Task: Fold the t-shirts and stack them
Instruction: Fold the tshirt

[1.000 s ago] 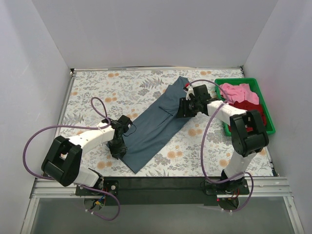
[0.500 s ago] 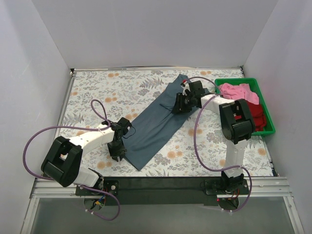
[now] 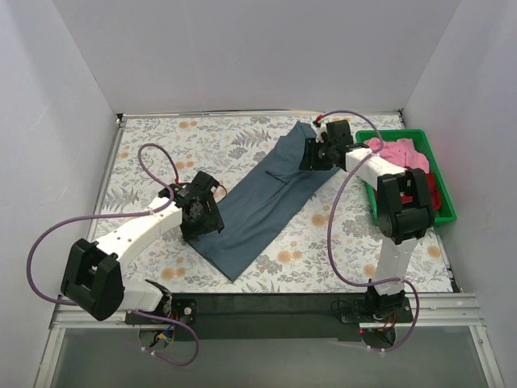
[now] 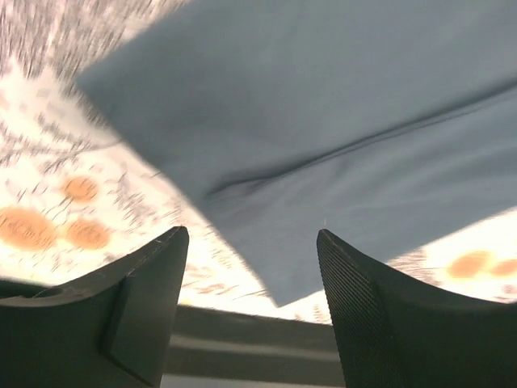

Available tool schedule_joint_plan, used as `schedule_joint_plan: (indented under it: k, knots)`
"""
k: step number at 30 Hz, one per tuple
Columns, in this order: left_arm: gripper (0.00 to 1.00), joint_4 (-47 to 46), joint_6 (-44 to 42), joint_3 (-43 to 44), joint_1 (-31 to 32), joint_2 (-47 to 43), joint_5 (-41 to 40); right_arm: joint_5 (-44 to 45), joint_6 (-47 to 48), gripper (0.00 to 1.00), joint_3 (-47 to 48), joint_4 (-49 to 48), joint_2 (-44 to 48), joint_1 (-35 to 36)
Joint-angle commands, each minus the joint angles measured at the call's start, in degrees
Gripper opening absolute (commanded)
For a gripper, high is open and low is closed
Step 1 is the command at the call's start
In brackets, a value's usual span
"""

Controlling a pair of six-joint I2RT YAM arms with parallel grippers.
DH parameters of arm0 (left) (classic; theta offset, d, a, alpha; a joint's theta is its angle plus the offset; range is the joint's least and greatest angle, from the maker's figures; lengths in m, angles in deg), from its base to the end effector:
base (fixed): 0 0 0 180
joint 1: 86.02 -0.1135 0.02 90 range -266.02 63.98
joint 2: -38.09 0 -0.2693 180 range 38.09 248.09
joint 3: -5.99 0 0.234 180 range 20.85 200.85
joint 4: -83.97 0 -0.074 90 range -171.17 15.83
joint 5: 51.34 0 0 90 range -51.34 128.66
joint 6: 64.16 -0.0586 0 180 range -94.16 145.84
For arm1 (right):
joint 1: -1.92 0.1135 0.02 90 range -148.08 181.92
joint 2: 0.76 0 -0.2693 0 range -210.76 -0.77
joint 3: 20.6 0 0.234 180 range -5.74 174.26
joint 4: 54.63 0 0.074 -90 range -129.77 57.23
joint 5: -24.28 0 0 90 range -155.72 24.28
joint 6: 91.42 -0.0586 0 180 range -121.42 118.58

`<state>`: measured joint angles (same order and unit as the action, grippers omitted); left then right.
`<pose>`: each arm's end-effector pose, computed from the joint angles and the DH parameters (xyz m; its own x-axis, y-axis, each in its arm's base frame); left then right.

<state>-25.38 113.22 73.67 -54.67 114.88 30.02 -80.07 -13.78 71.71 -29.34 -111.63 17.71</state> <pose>0.1865 -0.1033 0.2088 -0.5295 -0.8339 -0.1558 -0.8171 0.5507 -0.1708 0.4118 0.1315 0.2001 -0.7444 0.0050 -0.6677 -0.2828 0.9035 0.3221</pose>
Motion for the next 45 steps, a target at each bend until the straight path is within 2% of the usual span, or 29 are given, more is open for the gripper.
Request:
schedule_joint_plan:
  k: [1, 8, 13, 22, 26, 29, 36, 42, 45]
  knots:
    - [0.61, -2.87, -0.8, 2.82, -0.85, -2.0, -3.31, 4.07, 2.25, 0.45, 0.24, 0.28, 2.95, -3.47]
    - [0.62, -11.13, -2.91, 2.73, -3.23, 4.76, -0.94, 3.88, 2.95, 0.45, 4.11, 1.16, -2.77, -6.74]
    - [0.63, -13.16, -3.35, 2.99, -4.37, 6.96, -0.5, 5.47, 4.18, 0.45, 8.32, 2.57, -8.47, -8.58]
    - [0.65, -13.69, -4.4, -0.69, -12.01, 2.4, 1.17, 8.37, 3.92, 0.45, 20.19, 7.93, -16.13, -10.61]
    - [0.7, -12.55, -4.32, -3.59, -13.95, 0.38, 0.12, 6.18, 4.62, 0.45, 19.33, 8.46, -12.02, -9.64]
    - [0.77, -12.28, -4.23, -5.7, -14.65, -1.12, -0.85, 6.96, 6.55, 0.46, 13.71, 8.2, -4.73, -6.84]
    - [0.78, -13.69, -5.11, -9.05, -14.92, -1.83, -2.43, 8.46, 7.61, 0.54, -6.06, 5.47, 15.22, 3.79]
    - [0.77, -15.71, -4.58, -10.71, -15.36, -2.17, -4.89, 8.72, 8.05, 0.55, -17.49, 5.73, 27.1, 21.27]
    - [0.77, -17.29, -4.84, -11.33, -15.62, -1.04, -5.07, 10.21, 7.7, 0.58, -20.05, 5.74, 29.22, 35.39]
